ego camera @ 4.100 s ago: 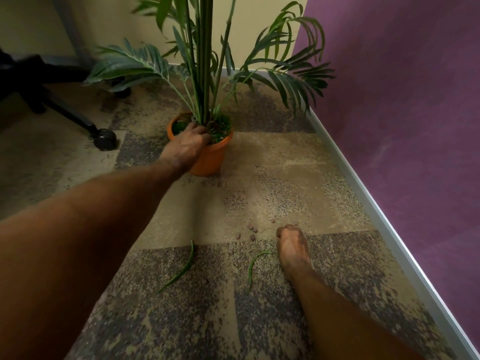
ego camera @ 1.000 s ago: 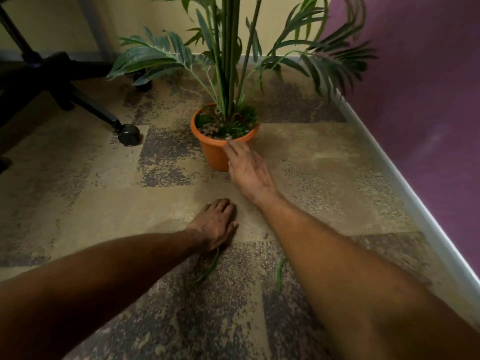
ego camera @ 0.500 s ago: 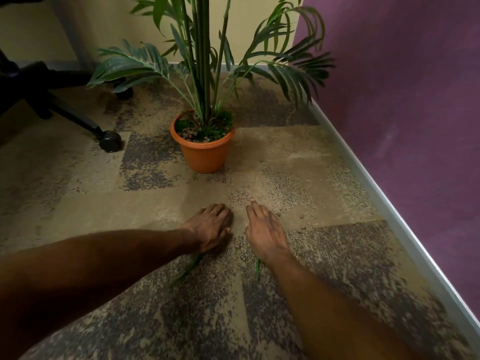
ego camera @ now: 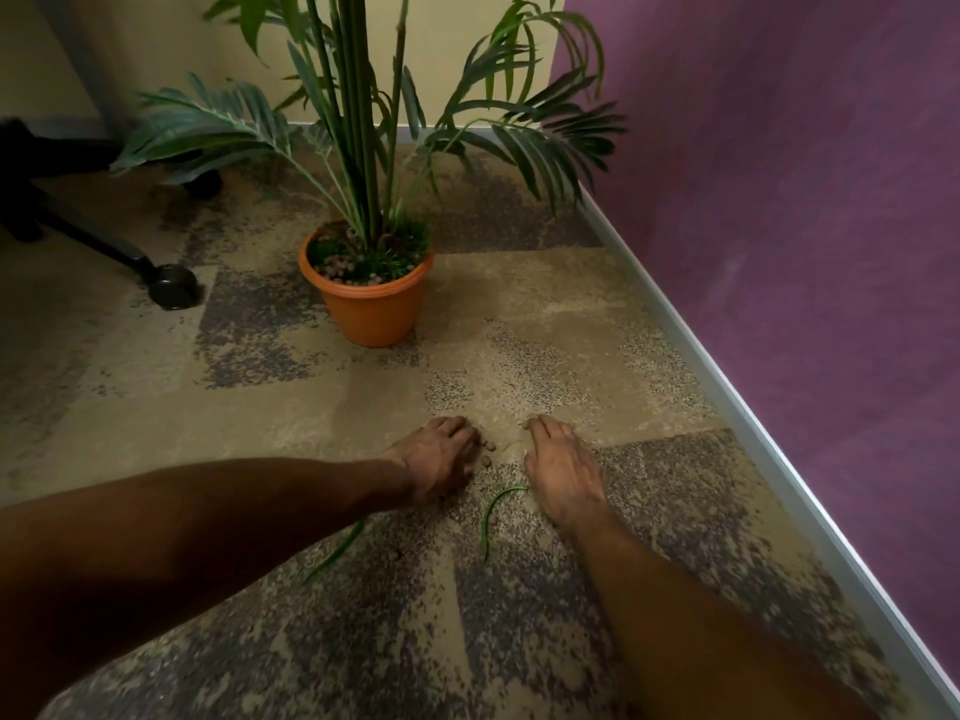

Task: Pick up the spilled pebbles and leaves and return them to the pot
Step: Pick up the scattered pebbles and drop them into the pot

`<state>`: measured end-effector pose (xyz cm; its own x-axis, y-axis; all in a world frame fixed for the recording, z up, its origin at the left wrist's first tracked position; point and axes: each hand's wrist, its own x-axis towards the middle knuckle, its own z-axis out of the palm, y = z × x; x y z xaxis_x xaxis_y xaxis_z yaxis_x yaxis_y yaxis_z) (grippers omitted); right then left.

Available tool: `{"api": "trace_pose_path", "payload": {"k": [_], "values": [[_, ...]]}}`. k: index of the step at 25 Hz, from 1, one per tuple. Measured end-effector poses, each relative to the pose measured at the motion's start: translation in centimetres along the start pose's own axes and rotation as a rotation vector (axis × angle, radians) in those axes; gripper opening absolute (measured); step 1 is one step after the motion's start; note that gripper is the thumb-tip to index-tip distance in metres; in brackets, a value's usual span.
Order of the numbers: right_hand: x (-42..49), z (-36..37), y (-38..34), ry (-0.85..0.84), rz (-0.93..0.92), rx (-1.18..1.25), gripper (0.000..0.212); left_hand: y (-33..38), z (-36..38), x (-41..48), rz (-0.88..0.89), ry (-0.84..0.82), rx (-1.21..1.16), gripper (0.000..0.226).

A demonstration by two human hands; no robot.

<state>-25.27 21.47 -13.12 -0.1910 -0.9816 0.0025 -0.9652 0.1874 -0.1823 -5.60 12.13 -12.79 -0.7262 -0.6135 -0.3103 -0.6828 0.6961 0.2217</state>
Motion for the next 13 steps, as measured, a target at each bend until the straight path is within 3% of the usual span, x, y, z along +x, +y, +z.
{"api": "trace_pose_path", "payload": {"k": [8,13], "values": [[2.2,1.0,-1.3,-0.044,-0.012,0.101,0.061,0.5,0.0,1.9,-0.044,0.055,-0.122,0.034],[3.3,2.2,-0.9,-0.063,0.064,0.171,0.025,0.5,0.3,2.7,-0.034,0.09,-0.304,0.025]]}}
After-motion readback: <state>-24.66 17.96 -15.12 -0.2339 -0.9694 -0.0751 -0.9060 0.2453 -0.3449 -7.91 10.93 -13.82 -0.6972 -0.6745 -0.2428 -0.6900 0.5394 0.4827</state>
